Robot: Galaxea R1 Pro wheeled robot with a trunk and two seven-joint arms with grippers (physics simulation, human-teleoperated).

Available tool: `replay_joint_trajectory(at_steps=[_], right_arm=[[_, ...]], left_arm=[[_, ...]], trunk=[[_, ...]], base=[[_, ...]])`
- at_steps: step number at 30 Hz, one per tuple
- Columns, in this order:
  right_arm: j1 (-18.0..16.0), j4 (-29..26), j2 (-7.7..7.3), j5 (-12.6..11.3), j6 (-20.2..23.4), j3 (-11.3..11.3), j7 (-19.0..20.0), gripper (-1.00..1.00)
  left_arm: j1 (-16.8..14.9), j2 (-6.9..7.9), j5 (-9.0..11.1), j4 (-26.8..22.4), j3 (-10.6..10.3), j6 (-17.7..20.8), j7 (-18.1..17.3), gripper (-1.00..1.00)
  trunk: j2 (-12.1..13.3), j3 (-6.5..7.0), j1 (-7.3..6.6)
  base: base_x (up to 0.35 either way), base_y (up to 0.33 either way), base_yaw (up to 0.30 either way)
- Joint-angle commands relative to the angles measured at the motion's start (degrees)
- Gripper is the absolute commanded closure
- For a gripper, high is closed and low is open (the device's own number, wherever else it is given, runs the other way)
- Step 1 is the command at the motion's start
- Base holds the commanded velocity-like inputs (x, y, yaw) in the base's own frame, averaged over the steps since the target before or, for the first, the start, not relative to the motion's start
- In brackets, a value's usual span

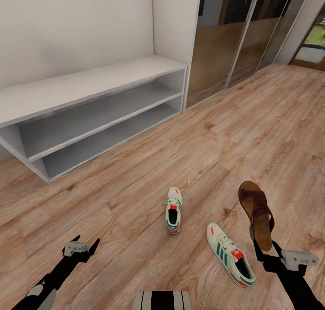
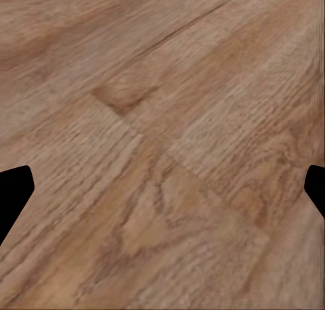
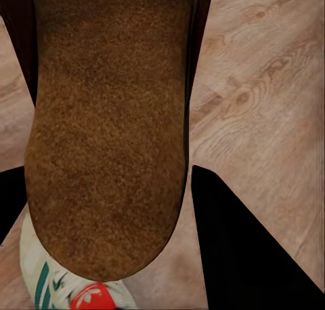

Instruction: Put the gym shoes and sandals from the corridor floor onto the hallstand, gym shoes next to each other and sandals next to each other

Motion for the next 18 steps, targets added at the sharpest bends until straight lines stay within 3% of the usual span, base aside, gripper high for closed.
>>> replay_joint_trajectory(at_steps=[1, 18], right_arm=[[0.0, -0.01, 0.0, -0.23, 0.03, 0.0, 0.01, 1.0], [0.0, 0.05, 0.0, -0.24, 0.03, -0.05, -0.05, 1.0]], left_arm=[[0.0, 0.0, 0.0, 0.0, 0.0, 0.0, 0.0, -1.0], [-0.01, 0.0, 0.06, 0.02, 0.0, 0.0, 0.0, -1.0]], trunk=[[0.0, 0.07, 0.0], [0.0, 1.27, 0.0]], base=[[0.0, 0.0, -0.212], [0.0, 0.0, -0.212]])
